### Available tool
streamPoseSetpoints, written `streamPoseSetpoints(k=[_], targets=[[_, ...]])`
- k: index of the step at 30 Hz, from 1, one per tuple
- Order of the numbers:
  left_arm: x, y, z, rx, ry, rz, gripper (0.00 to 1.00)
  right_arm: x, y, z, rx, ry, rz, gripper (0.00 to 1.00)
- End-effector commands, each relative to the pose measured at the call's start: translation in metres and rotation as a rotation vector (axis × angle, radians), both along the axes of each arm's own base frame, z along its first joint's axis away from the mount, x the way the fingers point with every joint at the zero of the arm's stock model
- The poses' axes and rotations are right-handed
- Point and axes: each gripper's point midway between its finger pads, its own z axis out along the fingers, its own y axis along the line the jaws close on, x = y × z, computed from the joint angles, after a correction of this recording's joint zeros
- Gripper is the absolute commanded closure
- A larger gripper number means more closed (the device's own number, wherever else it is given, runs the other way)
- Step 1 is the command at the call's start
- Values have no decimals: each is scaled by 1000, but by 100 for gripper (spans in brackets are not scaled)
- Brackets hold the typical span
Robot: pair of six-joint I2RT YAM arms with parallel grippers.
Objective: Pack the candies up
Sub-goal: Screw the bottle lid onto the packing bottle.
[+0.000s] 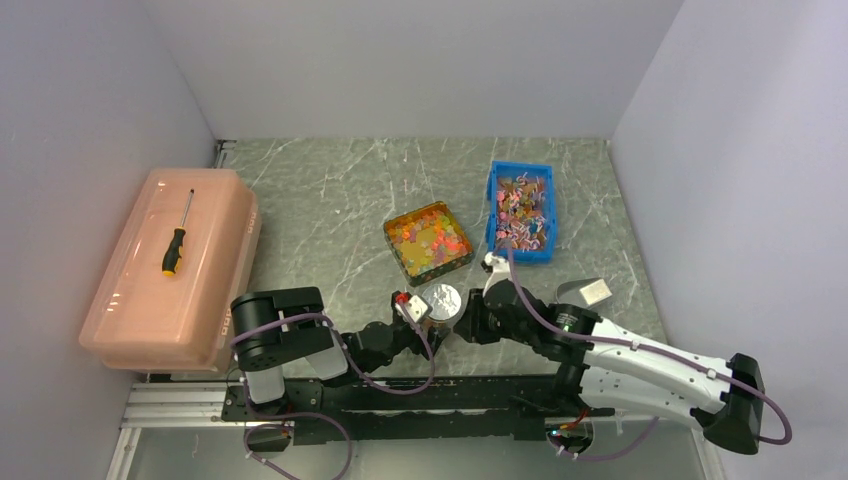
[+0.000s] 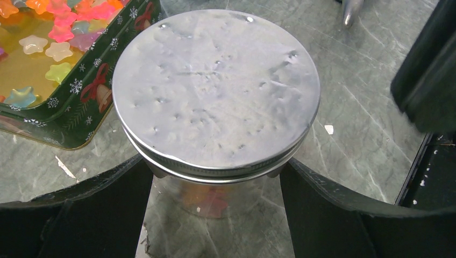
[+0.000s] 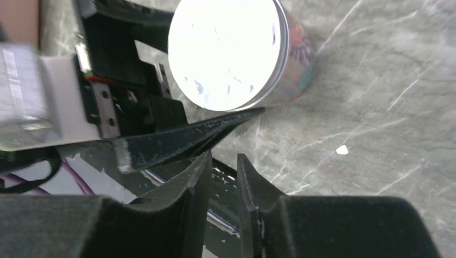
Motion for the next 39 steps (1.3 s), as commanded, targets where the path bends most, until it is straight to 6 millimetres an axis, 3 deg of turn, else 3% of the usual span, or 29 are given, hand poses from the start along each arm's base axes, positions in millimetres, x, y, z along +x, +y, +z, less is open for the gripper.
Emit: streamPoseSetpoints(k=[1,6,16,23,31,39], targets=[[-2,-7,6,-39,20,-11,59,23,-10,34,-40,-104,-85,70],[-2,-7,5,-40,22,-16,59,45,-11,39,-113,-148,-106,66],[-4,-6,6,-42,23,-21,59,93,-7,48,-80,-175,-112,62],[-4,-7,5,-40,25,-25,60,112,7,41,-72,-159,-81,63],[-4,-6,7,-39,23,-24,60,117,18,25,-67,-118,-39,67],[-3,-7,8,-38,20,-22,60,98,15,8,-53,-63,-9,72]])
